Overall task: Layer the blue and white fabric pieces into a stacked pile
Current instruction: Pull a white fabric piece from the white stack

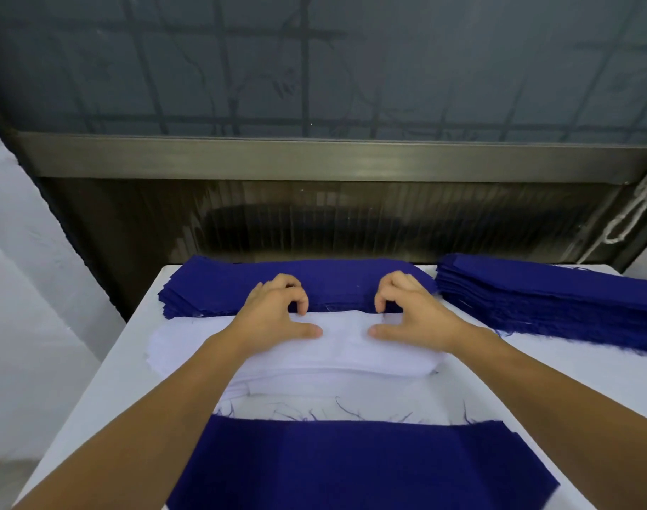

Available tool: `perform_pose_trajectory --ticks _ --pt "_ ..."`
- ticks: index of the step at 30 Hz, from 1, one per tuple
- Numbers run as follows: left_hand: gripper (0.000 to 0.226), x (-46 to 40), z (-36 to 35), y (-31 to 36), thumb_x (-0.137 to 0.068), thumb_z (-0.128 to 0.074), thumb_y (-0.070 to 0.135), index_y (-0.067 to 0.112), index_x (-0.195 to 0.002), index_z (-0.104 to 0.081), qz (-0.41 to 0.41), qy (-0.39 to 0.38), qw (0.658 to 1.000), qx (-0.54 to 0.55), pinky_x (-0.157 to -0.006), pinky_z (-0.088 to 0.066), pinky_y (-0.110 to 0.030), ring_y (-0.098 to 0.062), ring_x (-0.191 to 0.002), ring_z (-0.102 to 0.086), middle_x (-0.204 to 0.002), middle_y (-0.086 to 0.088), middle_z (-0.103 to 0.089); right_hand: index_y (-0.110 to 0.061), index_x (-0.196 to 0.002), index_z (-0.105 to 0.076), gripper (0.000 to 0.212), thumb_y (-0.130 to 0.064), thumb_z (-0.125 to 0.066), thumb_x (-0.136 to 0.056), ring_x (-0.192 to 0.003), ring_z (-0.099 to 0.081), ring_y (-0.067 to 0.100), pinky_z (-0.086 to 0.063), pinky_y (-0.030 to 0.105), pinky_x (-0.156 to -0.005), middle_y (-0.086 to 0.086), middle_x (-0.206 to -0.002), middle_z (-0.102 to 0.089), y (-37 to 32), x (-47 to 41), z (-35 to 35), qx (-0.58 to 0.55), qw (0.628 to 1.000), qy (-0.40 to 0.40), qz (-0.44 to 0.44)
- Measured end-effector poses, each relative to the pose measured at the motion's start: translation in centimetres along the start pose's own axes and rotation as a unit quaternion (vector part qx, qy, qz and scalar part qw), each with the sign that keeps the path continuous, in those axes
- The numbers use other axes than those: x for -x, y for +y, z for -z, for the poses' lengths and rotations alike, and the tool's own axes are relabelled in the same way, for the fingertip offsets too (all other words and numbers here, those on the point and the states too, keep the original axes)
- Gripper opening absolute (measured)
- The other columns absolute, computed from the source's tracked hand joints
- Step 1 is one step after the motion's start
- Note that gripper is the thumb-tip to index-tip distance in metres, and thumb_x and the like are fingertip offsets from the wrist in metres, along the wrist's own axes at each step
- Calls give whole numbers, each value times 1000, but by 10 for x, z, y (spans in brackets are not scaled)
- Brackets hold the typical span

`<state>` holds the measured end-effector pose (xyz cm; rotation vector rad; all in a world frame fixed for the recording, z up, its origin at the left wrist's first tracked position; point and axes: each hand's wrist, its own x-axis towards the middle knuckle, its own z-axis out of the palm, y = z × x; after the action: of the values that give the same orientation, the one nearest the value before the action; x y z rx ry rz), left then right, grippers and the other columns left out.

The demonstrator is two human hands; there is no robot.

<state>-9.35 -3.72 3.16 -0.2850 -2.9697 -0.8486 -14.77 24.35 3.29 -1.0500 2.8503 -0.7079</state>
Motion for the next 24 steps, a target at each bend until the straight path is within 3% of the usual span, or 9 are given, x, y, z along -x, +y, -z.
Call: perform_pose_trajectory --ticks 3,6,9,13,19,24 --pt "22 3 -2 1 -75 -76 48 34 -78 -59 -6 -6 999 -35 -115 -14 -42 -8 -117 -33 -135 11 -41 -42 -88 -53 20 -53 -68 -81 -106 -39 6 -37 23 -94 -20 -108 -44 3 11 -6 5 999 -45 19" --pt "11 5 -8 7 -82 -73 40 35 -84 -63 -43 15 997 -59 -117 -10 -38 -13 -131 -32 -138 10 -42 -35 -88 -60 10 -40 -68 -87 -106 -40 10 -36 28 -97 -16 -103 -50 0 10 -8 -9 999 -32 18" --pt "8 11 -16 17 -85 -68 40 35 -91 -67 -99 19 994 -46 -107 -25 -30 -7 -122 -37 -126 17 -48 -28 -90 -66 4 -33 -66 -90 -103 -41 10 -38 27 -93 -18 -97 -50 -4 5 -8 -12 999 -30 1" --pt "36 19 -23 28 -75 -69 59 37 -102 -63 -78 -41 996 -13 -91 -39 -22 0 -104 -44 -110 22 -51 -20 -101 -70 16 -29 -58 -96 -102 -42 9 -38 22 -88 -13 -100 -53 -5 2 -7 7 999 -34 -13" --pt "13 19 -20 37 -85 -69 40 30 -93 -67 -45 -29 998 29 -91 -48 -33 -5 -99 -53 -104 17 -58 -17 -109 -68 23 -30 -52 -99 -102 -44 9 -37 20 -87 -11 -101 -55 -10 -1 -6 28 999 -31 -29" --pt "10 18 -20 39 -89 -67 24 19 -95 -73 -29 -25 995 88 -91 -50 -36 -8 -95 -59 -100 11 -62 -18 -108 -67 21 -30 -53 -99 -101 -43 8 -37 20 -88 -11 -101 -55 -9 3 -5 22 999 -34 -19"
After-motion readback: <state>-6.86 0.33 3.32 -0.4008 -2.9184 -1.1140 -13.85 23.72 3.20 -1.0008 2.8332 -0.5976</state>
